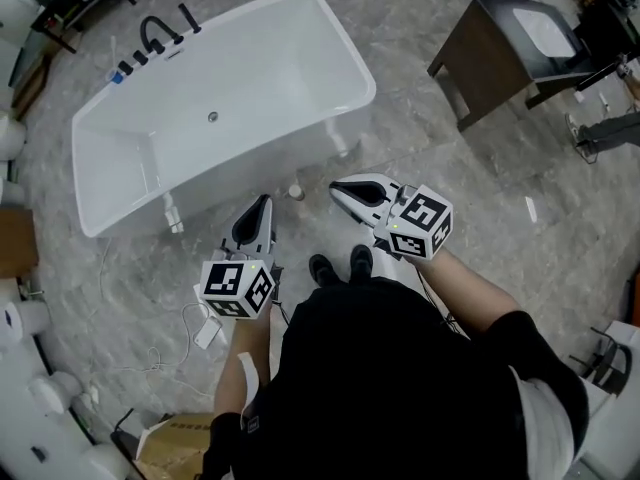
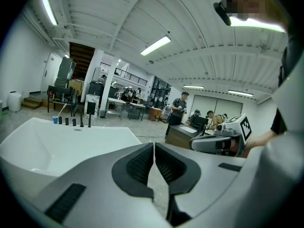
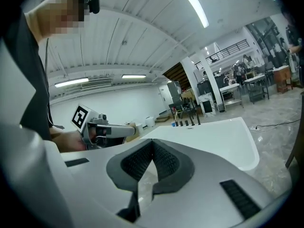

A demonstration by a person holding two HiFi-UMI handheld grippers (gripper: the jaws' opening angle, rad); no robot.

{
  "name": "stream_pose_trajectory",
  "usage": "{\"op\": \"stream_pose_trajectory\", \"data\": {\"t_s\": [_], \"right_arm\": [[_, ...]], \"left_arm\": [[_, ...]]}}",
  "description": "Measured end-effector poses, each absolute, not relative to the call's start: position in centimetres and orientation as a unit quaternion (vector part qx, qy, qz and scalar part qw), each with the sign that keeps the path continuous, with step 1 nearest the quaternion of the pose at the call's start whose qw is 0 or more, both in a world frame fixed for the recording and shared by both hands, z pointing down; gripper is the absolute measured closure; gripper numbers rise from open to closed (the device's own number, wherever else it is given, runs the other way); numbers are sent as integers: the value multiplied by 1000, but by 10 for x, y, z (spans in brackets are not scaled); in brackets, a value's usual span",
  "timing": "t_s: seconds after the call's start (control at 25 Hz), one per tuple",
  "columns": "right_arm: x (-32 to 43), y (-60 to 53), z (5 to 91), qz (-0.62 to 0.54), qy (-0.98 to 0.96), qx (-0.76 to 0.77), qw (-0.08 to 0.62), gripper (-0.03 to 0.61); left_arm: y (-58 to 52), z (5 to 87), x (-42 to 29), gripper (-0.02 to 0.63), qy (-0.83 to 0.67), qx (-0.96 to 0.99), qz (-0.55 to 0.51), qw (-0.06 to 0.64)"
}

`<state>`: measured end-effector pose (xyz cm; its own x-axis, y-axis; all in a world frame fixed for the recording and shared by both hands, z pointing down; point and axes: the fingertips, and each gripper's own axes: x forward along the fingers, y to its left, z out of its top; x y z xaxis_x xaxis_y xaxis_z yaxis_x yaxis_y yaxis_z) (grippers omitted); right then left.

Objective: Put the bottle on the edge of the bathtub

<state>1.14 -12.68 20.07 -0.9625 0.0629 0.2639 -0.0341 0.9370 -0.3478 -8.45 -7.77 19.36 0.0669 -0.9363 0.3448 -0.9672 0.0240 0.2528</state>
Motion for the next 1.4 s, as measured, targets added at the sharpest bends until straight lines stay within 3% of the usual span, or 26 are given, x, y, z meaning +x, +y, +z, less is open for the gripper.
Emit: {"op": "stream_pose_trajectory", "data": {"t_s": [0.36, 0.76, 1.04, 1.4], "right_arm": [[36, -163, 130, 117, -988, 20, 97, 551], [11, -209, 29, 82, -996, 37, -12, 551], [-3, -215, 23, 14, -999, 42, 11, 551], [0, -218, 59, 92, -994, 60, 6, 551]], "left_arm": [[-90, 128, -102, 589, -696, 695, 14, 180], [-123, 57, -132, 589, -716, 689, 26, 111], [-128, 56, -142, 589, -727, 678, 46, 99], [-128, 71, -138, 590, -730, 671, 43, 118]]}}
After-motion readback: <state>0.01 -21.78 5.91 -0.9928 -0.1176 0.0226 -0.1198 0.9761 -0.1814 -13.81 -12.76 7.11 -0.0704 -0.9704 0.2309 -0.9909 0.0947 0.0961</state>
